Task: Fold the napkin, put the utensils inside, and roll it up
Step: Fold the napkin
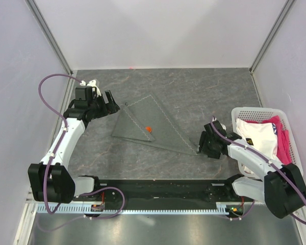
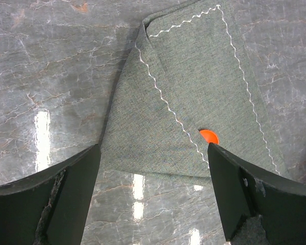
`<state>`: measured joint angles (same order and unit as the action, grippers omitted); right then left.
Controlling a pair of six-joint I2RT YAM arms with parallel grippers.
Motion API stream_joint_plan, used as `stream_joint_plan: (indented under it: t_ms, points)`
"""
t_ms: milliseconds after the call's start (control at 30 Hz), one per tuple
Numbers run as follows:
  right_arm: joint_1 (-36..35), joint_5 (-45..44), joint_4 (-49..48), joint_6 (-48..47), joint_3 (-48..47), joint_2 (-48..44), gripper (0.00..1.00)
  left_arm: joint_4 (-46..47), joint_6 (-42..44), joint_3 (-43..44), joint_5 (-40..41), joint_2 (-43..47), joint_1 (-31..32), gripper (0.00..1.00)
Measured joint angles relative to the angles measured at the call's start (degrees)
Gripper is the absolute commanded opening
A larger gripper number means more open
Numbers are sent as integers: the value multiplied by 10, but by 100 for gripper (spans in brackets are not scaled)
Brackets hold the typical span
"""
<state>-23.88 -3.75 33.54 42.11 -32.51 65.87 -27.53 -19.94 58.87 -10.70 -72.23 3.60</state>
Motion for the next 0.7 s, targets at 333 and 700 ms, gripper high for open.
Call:
stream_joint_plan:
  t_ms: [333, 700]
  points:
    - [24, 18, -21, -10, 8, 7, 55, 0, 0, 0, -5, -1, 0, 93]
    - [33, 24, -34, -19, 13, 17, 46, 0, 0, 0, -12, -2, 0, 93]
